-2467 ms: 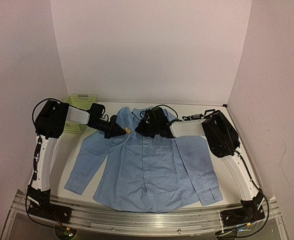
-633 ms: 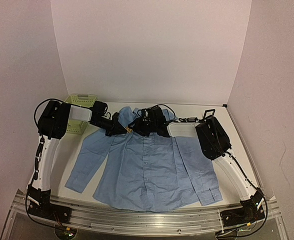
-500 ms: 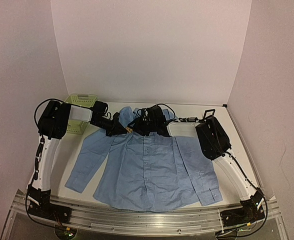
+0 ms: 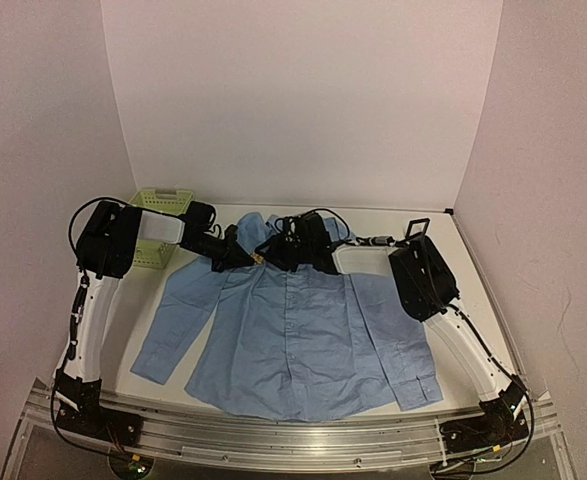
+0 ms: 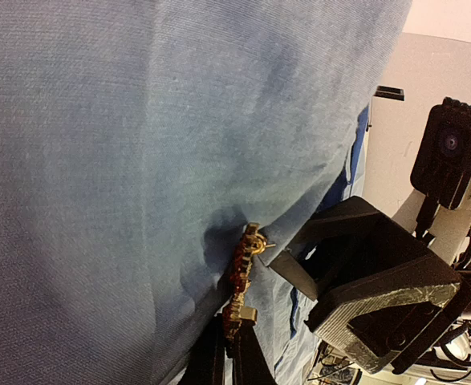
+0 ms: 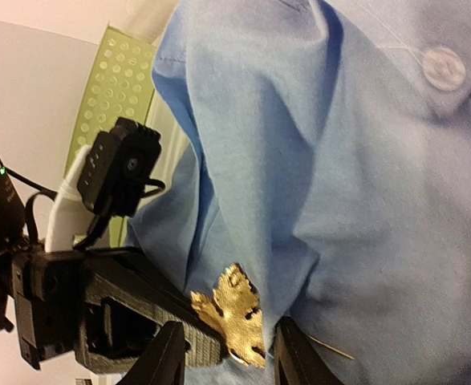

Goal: Pin the brooch onto the clothing

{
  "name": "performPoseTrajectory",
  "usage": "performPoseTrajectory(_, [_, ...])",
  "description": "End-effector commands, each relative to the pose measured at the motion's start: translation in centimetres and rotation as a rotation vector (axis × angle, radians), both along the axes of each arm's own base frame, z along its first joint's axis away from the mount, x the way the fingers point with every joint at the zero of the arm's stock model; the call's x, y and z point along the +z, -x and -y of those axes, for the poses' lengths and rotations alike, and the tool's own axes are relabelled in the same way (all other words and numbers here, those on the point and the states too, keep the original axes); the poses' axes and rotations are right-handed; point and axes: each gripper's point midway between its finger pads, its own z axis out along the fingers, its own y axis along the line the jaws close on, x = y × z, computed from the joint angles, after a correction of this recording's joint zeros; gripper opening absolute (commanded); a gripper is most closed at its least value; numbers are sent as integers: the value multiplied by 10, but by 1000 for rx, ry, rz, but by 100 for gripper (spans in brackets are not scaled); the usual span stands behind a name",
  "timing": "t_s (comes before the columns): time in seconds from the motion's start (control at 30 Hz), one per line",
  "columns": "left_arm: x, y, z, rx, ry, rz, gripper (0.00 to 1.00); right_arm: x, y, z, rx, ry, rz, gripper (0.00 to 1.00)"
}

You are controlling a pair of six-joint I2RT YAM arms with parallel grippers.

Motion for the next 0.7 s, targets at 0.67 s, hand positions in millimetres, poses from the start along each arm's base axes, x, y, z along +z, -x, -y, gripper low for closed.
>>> performPoseTrajectory(0.67, [0, 4, 8, -38, 77, 37, 0, 42, -22, 44, -41, 7, 41, 50])
